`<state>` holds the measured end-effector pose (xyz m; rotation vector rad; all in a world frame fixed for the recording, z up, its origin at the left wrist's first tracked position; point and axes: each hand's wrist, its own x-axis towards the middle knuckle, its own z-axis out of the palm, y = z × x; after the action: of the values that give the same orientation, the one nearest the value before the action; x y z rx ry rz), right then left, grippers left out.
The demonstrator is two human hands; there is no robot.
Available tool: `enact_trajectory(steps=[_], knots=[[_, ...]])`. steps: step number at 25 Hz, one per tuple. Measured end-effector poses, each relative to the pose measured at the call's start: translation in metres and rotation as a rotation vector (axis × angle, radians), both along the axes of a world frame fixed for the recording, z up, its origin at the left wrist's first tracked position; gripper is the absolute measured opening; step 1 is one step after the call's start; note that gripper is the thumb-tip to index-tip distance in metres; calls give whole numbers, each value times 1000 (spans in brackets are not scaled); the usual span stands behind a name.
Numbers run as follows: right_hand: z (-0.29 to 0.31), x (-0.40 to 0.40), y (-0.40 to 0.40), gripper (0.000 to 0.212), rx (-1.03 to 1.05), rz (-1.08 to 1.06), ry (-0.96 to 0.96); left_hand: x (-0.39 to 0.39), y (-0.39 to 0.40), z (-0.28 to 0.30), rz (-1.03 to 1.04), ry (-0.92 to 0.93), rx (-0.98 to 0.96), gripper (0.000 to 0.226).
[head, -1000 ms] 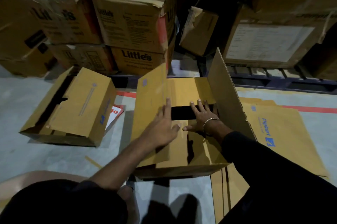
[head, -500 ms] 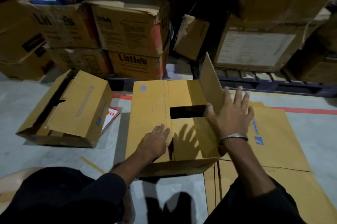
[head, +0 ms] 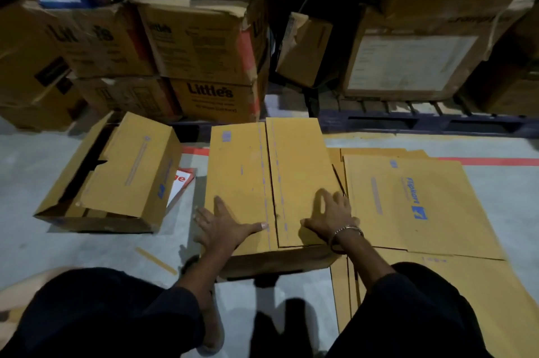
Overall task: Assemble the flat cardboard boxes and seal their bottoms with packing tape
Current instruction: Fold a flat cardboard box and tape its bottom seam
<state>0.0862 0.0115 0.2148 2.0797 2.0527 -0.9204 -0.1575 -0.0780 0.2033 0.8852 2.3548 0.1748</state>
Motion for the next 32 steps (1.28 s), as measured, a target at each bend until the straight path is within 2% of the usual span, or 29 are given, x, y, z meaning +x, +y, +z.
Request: enact_trajectory(steps=[2,3,5,11,14,18,21,24,28,30,32], knots=[[-13,4,10,149,-97,-233,89,-6,2,-3,79,-57,-18,173],[-16,5,16,157,-154,-322,162,-8,5,-6,93,-61,-30,176],[-22,3,24,157,-222,-372,184,-9,10,-9,111,-51,-51,178],[-14,9,20,133,-326,-391,64,-6,15,-4,115,-130,-138,180],[-14,10,5,127,-353,-442,50,-1,0,-4,81,-99,-130,178],[-9,-5,-2,141,-286,-488,84,2,-10,-1,84,-48,-67,174],[4,0,-23,154,-264,-483,259,12,-23,18,19,-62,-74,154],[19,10,-31,157,-117,-520,387,9,-27,69,-52,-107,-21,122],[96,-44,-49,132,208,-460,409,-30,-57,160,-121,-50,279,85],[139,-107,-68,102,328,-358,507,-63,-99,195,-96,52,428,72],[178,-182,-99,65,377,-131,619,-104,-153,208,-16,130,509,58]])
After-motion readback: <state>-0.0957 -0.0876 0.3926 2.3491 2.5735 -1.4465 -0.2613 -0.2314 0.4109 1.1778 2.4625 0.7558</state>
